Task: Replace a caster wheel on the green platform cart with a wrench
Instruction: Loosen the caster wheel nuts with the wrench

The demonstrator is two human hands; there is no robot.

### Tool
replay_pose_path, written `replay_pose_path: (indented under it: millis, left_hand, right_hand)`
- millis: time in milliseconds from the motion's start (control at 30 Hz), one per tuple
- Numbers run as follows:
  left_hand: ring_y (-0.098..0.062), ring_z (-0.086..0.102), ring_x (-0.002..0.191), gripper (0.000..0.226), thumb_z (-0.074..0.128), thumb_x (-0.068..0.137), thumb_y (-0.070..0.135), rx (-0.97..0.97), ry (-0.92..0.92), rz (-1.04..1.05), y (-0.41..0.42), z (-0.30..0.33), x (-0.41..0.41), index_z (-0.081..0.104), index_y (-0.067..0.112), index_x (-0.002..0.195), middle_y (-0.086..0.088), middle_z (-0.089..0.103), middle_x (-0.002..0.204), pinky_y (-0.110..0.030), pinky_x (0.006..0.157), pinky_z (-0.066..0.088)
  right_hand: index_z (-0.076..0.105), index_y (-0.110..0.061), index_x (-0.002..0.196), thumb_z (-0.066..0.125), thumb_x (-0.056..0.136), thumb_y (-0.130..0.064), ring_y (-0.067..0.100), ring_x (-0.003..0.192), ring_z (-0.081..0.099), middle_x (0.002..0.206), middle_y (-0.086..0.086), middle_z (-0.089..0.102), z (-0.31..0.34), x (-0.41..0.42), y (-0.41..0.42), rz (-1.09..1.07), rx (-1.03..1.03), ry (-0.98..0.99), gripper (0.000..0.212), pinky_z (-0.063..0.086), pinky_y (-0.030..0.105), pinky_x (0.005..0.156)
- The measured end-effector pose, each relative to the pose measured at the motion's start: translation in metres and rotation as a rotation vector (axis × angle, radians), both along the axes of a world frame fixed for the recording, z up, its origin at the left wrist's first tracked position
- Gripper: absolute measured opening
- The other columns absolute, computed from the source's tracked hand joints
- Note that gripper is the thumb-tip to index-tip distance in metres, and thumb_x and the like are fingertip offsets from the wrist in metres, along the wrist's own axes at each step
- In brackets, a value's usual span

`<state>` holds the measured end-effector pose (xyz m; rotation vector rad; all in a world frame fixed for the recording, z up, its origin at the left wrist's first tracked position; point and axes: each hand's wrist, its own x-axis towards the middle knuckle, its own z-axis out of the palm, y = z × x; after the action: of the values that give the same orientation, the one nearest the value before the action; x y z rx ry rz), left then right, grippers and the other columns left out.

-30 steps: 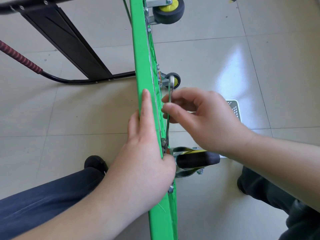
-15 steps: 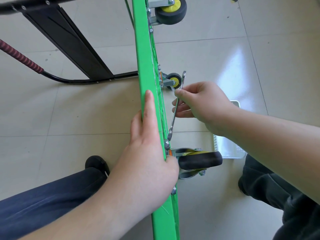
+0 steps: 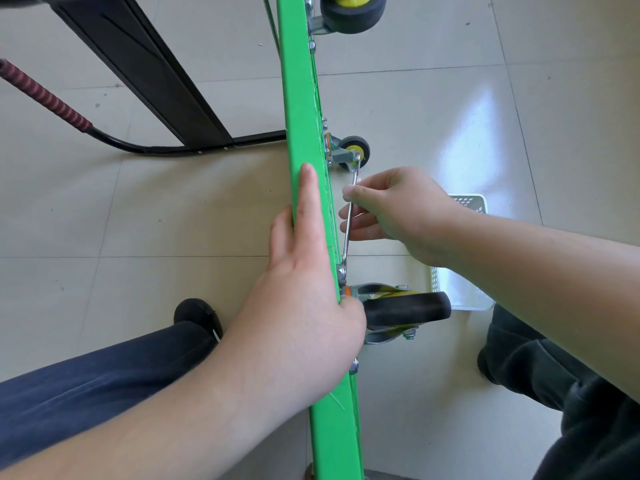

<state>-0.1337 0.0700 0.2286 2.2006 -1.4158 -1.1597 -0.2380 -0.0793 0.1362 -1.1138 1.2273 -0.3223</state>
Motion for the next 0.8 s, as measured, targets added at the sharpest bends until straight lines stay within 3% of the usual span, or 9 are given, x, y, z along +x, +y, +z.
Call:
replay_pose_path:
  millis: [200, 367, 500, 667, 800]
  left_hand:
    - [-0.016, 0.064, 0.069, 0.118, 0.06, 0.091, 0.017, -0.009, -0.019, -0.002, 0.0, -0.001, 0.0, -0.036, 0.063, 0.143, 0.039, 0.001, 0.153, -0.024, 0.056, 0.047]
    - [-0.01, 0.064, 0.075, 0.119, 0.059, 0.089, 0.015, -0.028, -0.005, 0.013, 0.001, -0.003, 0.0, -0.035, 0.063, 0.143, 0.035, 0.006, 0.155, -0.024, 0.055, 0.048]
    - [-0.006, 0.064, 0.076, 0.12, 0.06, 0.089, 0.013, -0.039, 0.012, 0.024, 0.001, -0.004, 0.0, -0.034, 0.063, 0.144, 0.036, 0.007, 0.153, -0.015, 0.049, 0.047]
    - [-0.003, 0.063, 0.074, 0.12, 0.061, 0.089, 0.012, -0.038, 0.024, 0.03, 0.001, -0.003, 0.0, -0.033, 0.063, 0.145, 0.036, 0.007, 0.153, -0.01, 0.049, 0.046]
    - [-0.002, 0.059, 0.077, 0.12, 0.061, 0.089, 0.011, -0.038, 0.013, 0.031, 0.001, -0.003, -0.001, -0.032, 0.062, 0.146, 0.035, 0.005, 0.155, -0.012, 0.052, 0.048]
  right_hand:
    - [0.074, -0.006, 0.09, 0.067, 0.099, -0.022, 0.028, 0.077, 0.078, 0.093, 0.021, 0.076, 0.014, 0.002, 0.004, 0.09, -0.135, -0.032, 0.02, 0.065, 0.042, 0.078]
    - [0.075, -0.002, 0.094, 0.067, 0.099, -0.021, 0.034, 0.087, 0.076, 0.097, 0.027, 0.074, 0.031, -0.004, 0.013, 0.174, -0.241, -0.09, 0.021, 0.065, 0.04, 0.08]
    - [0.075, -0.002, 0.098, 0.067, 0.099, -0.021, 0.028, 0.088, 0.077, 0.095, 0.022, 0.074, 0.042, -0.014, 0.022, 0.205, -0.335, -0.109, 0.02, 0.064, 0.037, 0.082]
    - [0.072, -0.007, 0.095, 0.069, 0.097, -0.022, 0.042, 0.093, 0.071, 0.092, 0.019, 0.074, 0.041, -0.028, 0.04, 0.21, -0.426, -0.185, 0.016, 0.06, 0.054, 0.087]
    - [0.075, -0.012, 0.101, 0.072, 0.095, -0.019, 0.014, 0.092, 0.076, 0.093, 0.0, 0.079, 0.042, -0.035, 0.051, 0.237, -0.483, -0.195, 0.01, 0.059, 0.043, 0.093]
